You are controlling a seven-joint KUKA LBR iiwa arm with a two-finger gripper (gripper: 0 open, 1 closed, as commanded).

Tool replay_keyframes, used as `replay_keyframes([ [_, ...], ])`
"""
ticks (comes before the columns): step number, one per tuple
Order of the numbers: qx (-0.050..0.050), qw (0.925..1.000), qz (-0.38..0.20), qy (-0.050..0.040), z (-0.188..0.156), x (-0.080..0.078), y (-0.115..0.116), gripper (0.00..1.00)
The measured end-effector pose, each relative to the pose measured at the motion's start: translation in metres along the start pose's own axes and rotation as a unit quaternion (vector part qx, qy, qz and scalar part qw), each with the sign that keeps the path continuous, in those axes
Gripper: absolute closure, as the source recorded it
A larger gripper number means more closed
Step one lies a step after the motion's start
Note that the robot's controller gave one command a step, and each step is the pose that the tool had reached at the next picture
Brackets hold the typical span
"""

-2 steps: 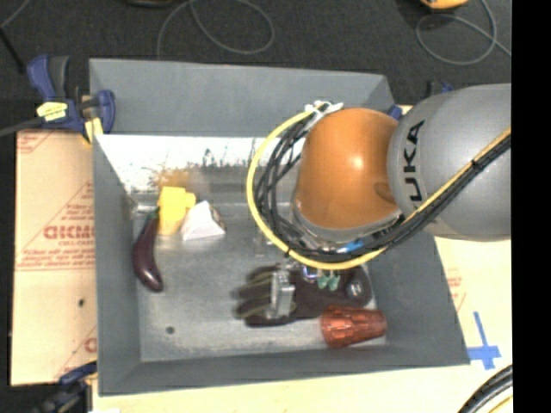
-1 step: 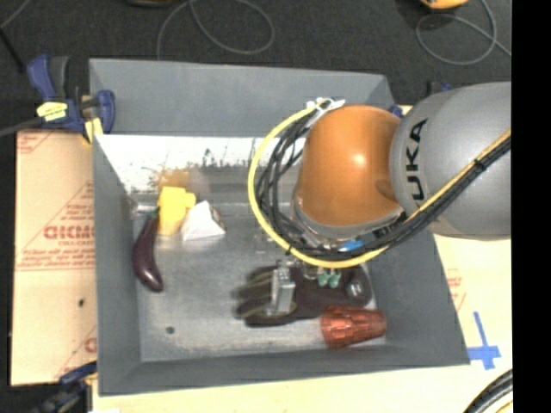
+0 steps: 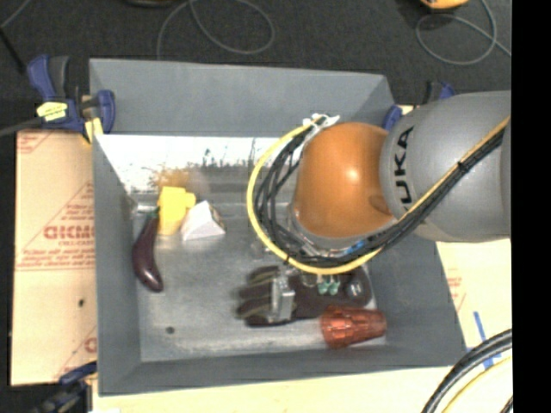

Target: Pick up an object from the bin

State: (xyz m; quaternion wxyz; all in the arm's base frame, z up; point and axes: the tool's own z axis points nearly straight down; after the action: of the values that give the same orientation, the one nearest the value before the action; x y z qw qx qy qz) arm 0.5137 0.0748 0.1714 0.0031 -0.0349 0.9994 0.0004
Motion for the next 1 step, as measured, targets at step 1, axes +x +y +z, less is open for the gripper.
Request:
replay_keyframes([
  [1,0.0,1.0,-0.005,0.0003,0.0475,-0.0118,-0.01,0.0],
])
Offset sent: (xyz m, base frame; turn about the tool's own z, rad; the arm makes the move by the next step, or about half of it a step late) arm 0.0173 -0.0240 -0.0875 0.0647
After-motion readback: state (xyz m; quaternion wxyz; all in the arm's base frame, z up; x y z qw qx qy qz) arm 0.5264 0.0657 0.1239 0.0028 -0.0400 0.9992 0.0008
